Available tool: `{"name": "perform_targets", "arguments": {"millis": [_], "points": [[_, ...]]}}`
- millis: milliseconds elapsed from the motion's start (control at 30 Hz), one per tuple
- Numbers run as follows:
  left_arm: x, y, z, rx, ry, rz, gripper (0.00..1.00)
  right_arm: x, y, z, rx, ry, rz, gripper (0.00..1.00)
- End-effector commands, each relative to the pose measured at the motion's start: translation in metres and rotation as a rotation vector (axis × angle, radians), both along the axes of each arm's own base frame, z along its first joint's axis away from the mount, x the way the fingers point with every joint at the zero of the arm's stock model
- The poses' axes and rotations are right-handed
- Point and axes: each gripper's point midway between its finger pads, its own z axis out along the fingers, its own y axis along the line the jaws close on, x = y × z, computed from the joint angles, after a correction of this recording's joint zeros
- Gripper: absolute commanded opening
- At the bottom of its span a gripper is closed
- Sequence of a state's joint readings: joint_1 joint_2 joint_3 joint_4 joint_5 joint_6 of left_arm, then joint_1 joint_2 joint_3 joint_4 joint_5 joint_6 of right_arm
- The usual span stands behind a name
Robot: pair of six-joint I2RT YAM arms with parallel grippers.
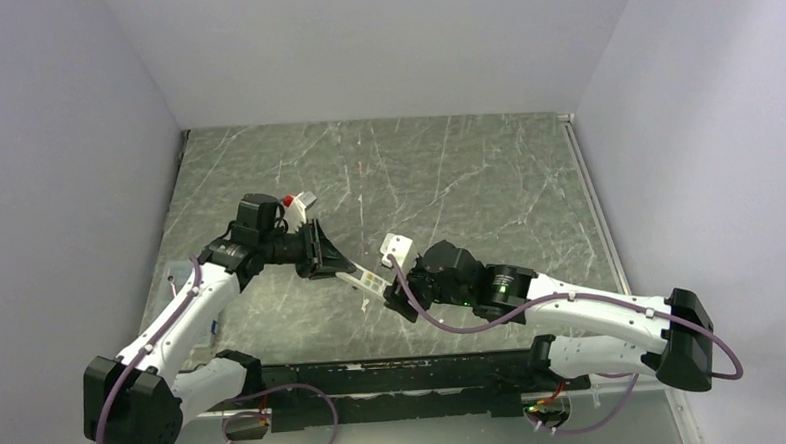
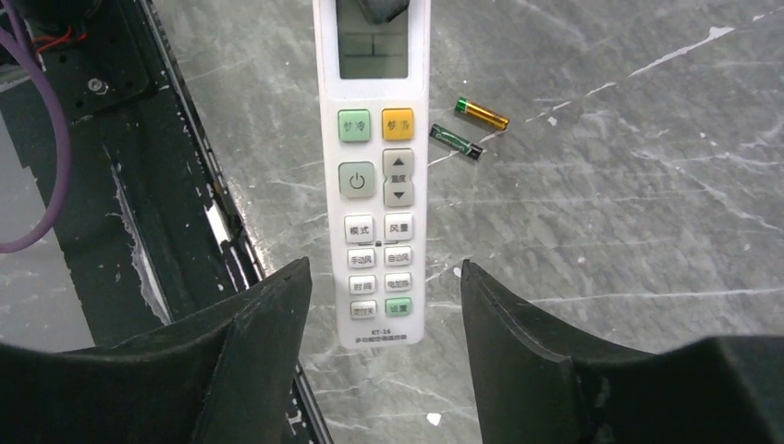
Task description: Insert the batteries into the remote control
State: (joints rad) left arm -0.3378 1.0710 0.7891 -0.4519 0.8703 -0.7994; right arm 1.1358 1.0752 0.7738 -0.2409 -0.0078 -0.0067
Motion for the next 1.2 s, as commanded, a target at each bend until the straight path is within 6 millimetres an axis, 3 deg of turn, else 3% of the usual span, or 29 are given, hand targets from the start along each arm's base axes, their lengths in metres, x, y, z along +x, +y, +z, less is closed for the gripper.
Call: {"name": "perform_targets", "arguments": {"millis": [0, 500, 633, 767, 1000, 1167], "points": [[0.006, -0.003, 0.006, -0.039, -0.001, 0.023, 0.00, 0.006, 0.002, 0.035, 0.072, -0.054, -0.023, 0.64], [0.012, 0.003, 0.012, -0.110, 0.173, 0.150, 0.00, 0.000, -0.009, 0.081, 0.228, -0.169, 0.010, 0.74], [0.011, 0.003, 0.017, -0.146, 0.246, 0.183, 0.00, 0.003, -0.006, 0.078, 0.183, -0.181, 0.025, 0.73], [0.009, 0.003, 0.017, -0.148, 0.307, 0.200, 0.00, -0.006, 0.004, 0.072, 0.154, -0.219, 0.149, 0.62], [0.002, 0.004, 0.013, -0.127, 0.400, 0.207, 0.00, -0.010, 0.006, 0.085, 0.207, -0.342, 0.227, 0.63], [-0.002, 0.005, 0.017, -0.148, 0.443, 0.229, 0.00, -0.001, 0.006, 0.089, 0.160, -0.394, 0.221, 0.64]]}}
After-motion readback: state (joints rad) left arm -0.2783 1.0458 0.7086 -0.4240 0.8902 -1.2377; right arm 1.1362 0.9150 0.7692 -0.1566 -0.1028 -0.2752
